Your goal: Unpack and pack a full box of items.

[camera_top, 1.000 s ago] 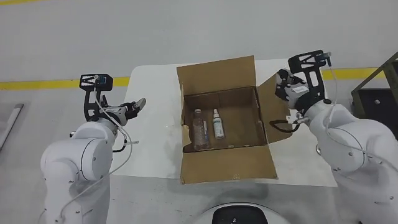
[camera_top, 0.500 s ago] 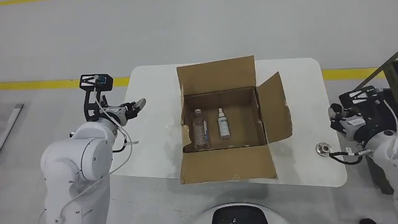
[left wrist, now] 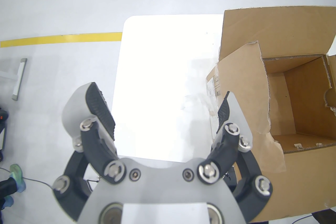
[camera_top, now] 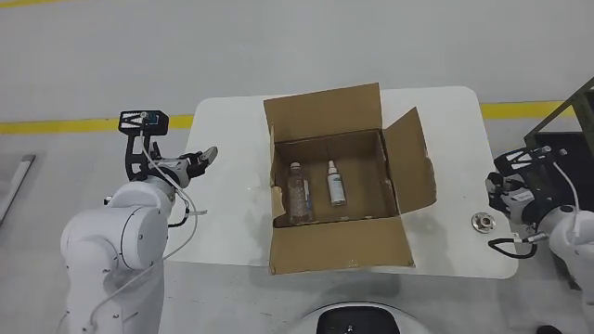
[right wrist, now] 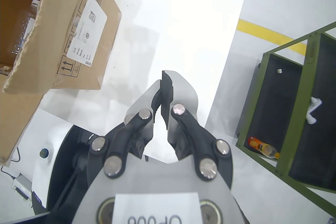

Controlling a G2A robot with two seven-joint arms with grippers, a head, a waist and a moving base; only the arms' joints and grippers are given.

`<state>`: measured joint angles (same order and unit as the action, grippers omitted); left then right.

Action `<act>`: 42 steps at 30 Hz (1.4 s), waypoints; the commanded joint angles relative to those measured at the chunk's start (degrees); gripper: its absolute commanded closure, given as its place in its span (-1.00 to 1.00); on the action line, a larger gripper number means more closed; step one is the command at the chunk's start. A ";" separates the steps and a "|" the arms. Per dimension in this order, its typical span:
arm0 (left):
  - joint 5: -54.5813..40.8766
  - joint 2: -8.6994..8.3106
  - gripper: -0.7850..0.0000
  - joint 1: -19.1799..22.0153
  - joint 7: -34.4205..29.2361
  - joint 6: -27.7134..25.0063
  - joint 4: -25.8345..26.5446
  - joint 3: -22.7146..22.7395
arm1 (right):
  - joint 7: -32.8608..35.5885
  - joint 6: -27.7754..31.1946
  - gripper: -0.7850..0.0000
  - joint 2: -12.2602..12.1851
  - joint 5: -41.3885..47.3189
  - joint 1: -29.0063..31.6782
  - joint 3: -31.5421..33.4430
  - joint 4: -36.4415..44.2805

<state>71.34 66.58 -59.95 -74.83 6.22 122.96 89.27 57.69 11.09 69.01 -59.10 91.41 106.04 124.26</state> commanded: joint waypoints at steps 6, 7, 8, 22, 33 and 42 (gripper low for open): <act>0.00 0.00 -1.00 0.00 0.00 0.00 0.00 0.00 | -0.71 2.75 1.00 -0.32 0.14 -0.37 -0.06 -2.03; 0.00 0.00 -1.00 0.00 0.00 0.00 0.00 0.00 | 1.27 5.81 1.00 -0.64 -0.92 -0.96 -0.38 -2.71; 0.00 0.00 -1.00 0.00 0.00 0.00 0.00 0.00 | 2.12 8.16 1.00 -0.95 -2.24 -1.97 -0.22 -3.46; 0.00 0.00 -1.00 0.00 0.00 0.00 0.00 0.00 | 19.98 15.53 1.00 -4.48 -4.43 -11.14 -7.53 -17.60; 0.00 0.00 -1.00 0.00 0.00 0.00 0.00 0.00 | 17.80 15.90 1.00 -4.59 -5.74 -10.50 -8.28 -18.23; 0.00 0.00 -1.00 0.00 0.00 0.00 0.00 0.00 | 15.50 14.47 0.33 -5.00 -6.45 -12.59 -10.69 -23.64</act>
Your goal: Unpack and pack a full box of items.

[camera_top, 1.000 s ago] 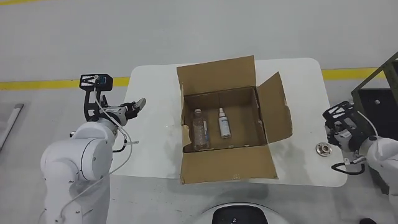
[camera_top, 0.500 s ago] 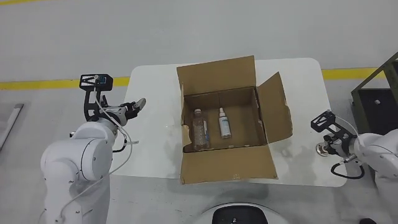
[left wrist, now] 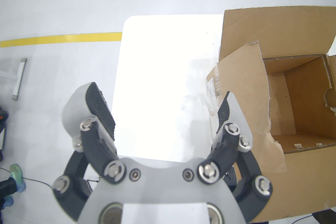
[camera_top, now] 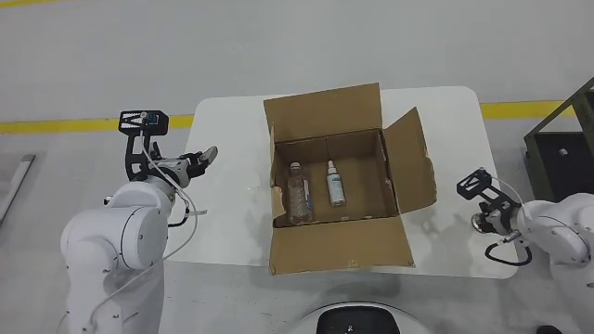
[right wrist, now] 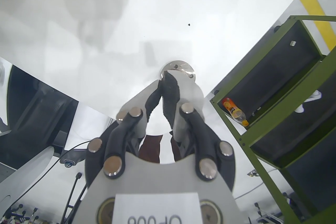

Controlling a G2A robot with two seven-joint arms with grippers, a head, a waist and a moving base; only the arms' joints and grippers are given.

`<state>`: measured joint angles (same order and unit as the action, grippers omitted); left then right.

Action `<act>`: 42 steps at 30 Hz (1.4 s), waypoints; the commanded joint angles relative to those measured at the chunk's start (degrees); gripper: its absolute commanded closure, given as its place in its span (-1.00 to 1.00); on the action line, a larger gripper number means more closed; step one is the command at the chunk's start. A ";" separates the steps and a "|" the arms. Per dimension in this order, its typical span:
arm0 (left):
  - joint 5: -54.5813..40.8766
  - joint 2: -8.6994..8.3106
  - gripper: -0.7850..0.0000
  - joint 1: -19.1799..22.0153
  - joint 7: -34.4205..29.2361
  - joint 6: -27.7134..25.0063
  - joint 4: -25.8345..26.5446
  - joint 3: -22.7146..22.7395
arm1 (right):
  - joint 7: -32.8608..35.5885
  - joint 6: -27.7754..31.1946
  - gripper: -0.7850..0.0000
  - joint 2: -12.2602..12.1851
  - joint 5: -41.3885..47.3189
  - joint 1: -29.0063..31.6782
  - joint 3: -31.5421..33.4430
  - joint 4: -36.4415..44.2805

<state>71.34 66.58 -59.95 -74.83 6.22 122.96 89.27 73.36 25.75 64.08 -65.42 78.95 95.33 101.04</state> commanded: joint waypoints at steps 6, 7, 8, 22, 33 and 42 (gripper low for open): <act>0.00 0.00 -1.00 0.00 0.00 0.00 0.00 0.00 | -0.46 -0.60 0.16 -0.64 -0.06 -1.11 1.32 -3.16; 0.00 0.00 -1.00 0.00 0.00 0.00 0.00 0.00 | -0.45 -0.75 0.15 -0.73 -0.15 -1.21 1.55 -3.72; 0.00 0.00 -1.00 0.00 0.00 0.00 0.00 0.00 | -0.52 -0.83 0.15 -0.78 -0.09 -1.28 1.61 -4.08; 0.00 0.00 -1.00 0.00 0.00 0.00 0.00 0.00 | -2.60 -4.04 0.11 -1.16 -1.40 -3.75 -2.66 -11.41; 0.00 0.00 -1.00 0.00 0.00 0.00 0.00 0.00 | -3.77 -5.73 0.12 -1.41 -2.00 -4.92 -4.90 -13.39; 0.00 0.00 -1.00 0.00 0.00 0.00 0.00 0.00 | -4.10 -6.31 0.22 -1.66 -1.89 -5.37 -6.05 -14.31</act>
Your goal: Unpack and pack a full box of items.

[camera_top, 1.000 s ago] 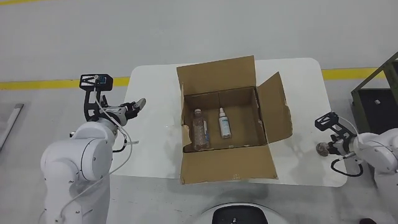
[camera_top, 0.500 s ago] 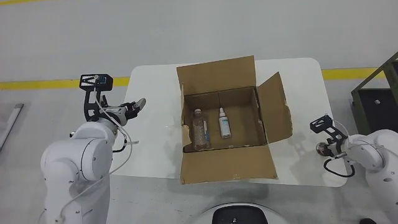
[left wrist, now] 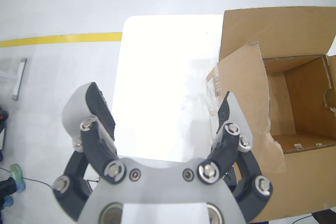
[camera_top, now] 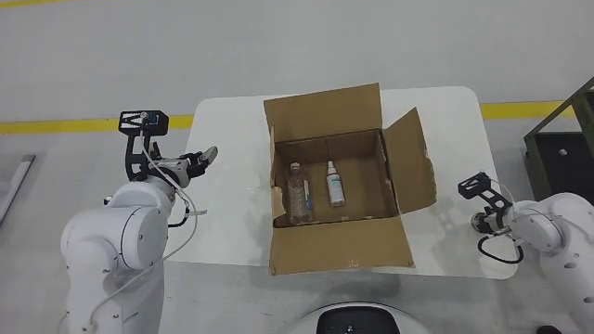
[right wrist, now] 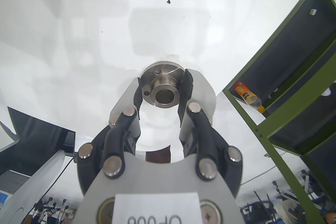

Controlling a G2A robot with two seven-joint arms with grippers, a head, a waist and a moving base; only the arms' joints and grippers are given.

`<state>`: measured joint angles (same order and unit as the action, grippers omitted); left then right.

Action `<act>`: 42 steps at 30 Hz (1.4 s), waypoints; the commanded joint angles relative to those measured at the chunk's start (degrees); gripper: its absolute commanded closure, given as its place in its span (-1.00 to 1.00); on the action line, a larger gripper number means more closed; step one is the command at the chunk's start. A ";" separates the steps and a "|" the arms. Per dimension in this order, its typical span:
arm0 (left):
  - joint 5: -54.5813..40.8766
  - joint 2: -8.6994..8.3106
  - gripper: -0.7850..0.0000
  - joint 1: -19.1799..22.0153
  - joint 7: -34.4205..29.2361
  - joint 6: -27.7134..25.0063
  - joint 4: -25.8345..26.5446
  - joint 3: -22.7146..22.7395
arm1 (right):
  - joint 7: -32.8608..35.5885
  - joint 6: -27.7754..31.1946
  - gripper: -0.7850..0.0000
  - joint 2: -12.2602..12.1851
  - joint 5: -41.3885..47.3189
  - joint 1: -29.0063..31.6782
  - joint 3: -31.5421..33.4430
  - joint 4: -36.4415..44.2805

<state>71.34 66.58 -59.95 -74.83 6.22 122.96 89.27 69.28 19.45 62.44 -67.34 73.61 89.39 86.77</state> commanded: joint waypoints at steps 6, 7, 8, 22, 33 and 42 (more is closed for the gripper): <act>0.00 0.00 -1.00 0.00 0.00 0.00 0.00 0.00 | -0.10 -0.55 0.44 -0.23 0.13 -0.03 -0.49 0.56; 0.00 0.00 -1.00 0.00 0.00 0.00 0.00 0.00 | -0.06 -0.62 0.46 -0.25 0.12 0.04 -0.51 0.81; 0.00 0.00 -1.00 0.00 0.00 0.00 0.00 0.00 | 0.05 -0.70 0.44 -0.30 0.25 0.20 -0.54 1.28; 0.00 0.00 -1.00 0.00 0.00 0.00 0.00 0.00 | -0.44 -1.47 1.00 -0.90 4.59 0.82 1.38 4.27; 0.00 0.00 -1.00 0.00 0.00 0.00 0.00 0.00 | 0.15 -2.55 1.00 -2.30 19.85 1.44 14.93 25.06; 0.00 0.00 -1.00 0.00 0.00 0.00 0.00 0.00 | 1.21 -3.66 1.00 -3.02 23.80 -1.37 13.41 37.37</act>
<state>71.34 66.58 -59.95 -74.83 6.22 122.96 89.27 70.39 16.32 59.46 -43.23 72.43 103.28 123.69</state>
